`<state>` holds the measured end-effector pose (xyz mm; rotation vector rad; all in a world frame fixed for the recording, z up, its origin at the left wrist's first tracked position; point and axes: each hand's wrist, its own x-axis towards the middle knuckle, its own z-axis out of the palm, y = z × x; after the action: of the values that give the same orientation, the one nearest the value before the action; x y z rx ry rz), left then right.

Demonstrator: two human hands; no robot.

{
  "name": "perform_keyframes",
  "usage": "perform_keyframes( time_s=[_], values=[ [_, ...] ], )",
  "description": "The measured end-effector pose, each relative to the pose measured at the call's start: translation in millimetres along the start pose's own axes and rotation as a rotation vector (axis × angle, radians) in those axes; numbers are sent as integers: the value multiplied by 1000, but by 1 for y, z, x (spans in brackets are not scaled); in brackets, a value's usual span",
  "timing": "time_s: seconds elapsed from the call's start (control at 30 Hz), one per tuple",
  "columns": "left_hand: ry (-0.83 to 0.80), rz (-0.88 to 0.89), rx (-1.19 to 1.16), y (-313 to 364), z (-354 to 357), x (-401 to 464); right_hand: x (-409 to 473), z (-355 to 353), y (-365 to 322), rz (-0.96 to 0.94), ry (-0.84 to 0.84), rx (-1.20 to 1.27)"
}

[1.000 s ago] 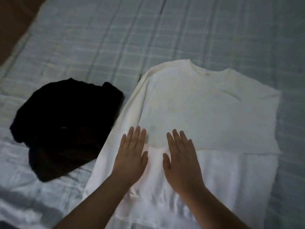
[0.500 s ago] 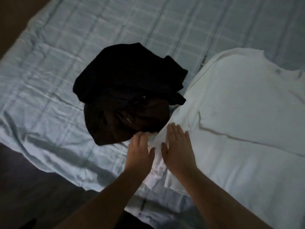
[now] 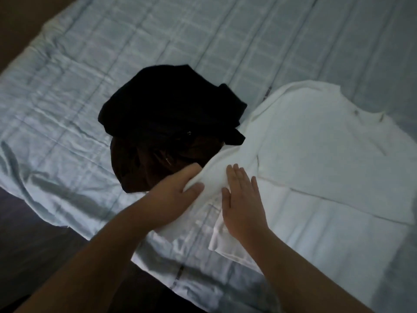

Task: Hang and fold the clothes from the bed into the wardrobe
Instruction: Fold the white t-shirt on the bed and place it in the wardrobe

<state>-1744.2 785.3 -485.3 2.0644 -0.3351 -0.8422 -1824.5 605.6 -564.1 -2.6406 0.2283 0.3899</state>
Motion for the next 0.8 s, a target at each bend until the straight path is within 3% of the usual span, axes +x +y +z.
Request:
perform_keyframes(
  time_s=[0.2,0.37,0.53,0.8],
  values=[
    [124,119,230,84,-101,15,31,-55,-33,-6,58,54],
    [138,37,447,118,-174,49,68,-85,-75,-9,109,74],
    [111,-108,678,94,-233,94,109,-85,-110,2,56,70],
    [142,-210,554,12,-267,132,167,-47,-142,29,1,-4]
  ],
)
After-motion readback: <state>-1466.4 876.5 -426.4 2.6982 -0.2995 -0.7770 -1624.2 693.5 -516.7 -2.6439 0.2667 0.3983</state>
